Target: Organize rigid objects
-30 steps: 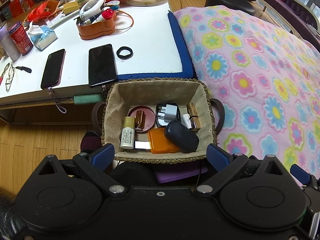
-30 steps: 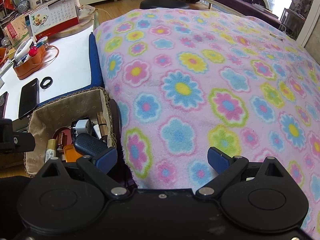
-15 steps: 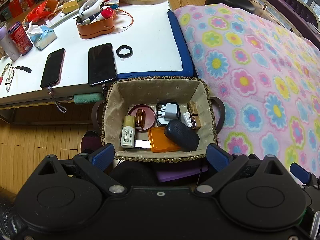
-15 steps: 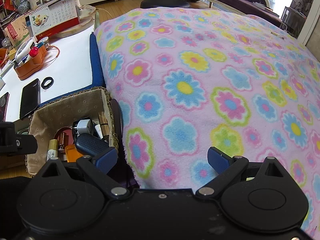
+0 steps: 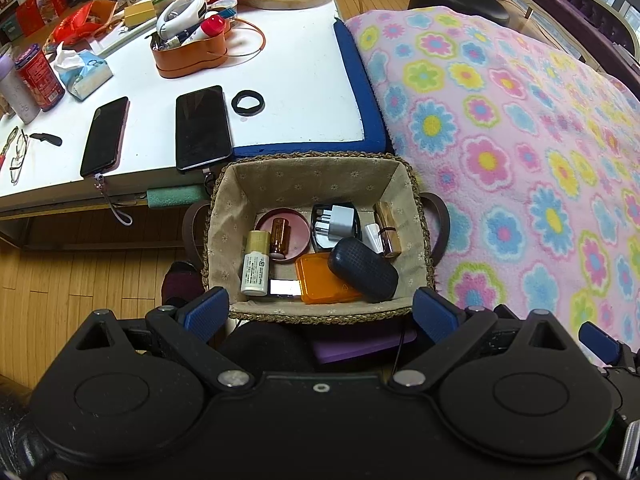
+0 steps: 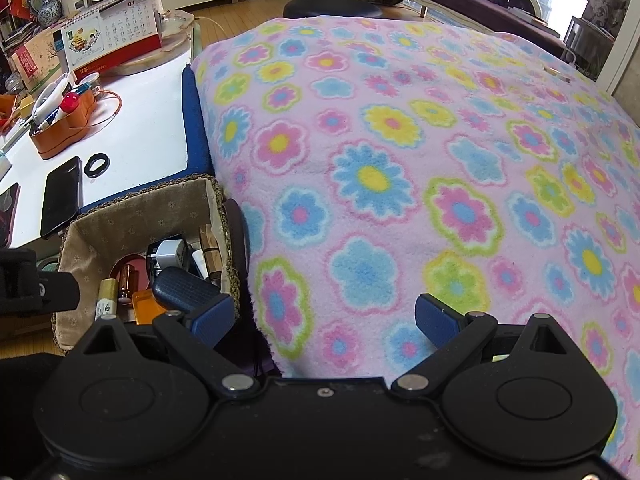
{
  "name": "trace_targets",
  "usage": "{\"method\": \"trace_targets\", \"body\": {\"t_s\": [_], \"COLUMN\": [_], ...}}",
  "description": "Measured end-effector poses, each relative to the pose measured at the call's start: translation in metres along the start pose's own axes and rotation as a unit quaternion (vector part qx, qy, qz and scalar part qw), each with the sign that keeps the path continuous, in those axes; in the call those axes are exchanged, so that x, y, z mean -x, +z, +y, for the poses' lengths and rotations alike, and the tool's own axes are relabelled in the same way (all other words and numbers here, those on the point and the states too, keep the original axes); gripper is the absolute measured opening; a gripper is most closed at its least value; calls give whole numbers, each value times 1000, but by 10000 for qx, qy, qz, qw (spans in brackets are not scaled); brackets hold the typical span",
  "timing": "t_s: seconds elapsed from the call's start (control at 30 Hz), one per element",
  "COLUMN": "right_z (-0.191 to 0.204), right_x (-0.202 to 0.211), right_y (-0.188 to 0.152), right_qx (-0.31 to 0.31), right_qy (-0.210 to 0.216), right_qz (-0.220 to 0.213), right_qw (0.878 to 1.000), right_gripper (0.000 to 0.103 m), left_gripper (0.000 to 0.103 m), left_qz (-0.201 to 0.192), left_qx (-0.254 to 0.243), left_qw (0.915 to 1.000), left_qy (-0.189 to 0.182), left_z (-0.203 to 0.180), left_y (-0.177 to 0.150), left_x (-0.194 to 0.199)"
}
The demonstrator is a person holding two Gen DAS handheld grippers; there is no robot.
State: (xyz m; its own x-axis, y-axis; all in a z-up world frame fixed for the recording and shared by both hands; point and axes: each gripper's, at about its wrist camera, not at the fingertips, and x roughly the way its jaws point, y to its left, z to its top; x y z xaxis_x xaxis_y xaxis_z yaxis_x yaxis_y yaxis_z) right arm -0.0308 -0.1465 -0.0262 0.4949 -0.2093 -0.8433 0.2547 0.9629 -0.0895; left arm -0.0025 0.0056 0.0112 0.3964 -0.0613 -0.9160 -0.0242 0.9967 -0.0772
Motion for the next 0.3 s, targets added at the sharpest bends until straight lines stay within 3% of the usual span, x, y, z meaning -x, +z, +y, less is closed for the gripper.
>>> {"method": "trace_targets", "body": {"t_s": [0.3], "right_z": [0], "right_x": [0], "right_y": [0], "right_qx": [-3], "right_qy": [11], "right_qz": [0], "right_qw": [10000], "right_gripper": [97], "left_gripper": [95], "left_qz": [-34], "left_qx": [-91], "left_qw": [9999], "left_qy": [36], "left_z": [-2], "left_y": [1], "left_x": [1]}}
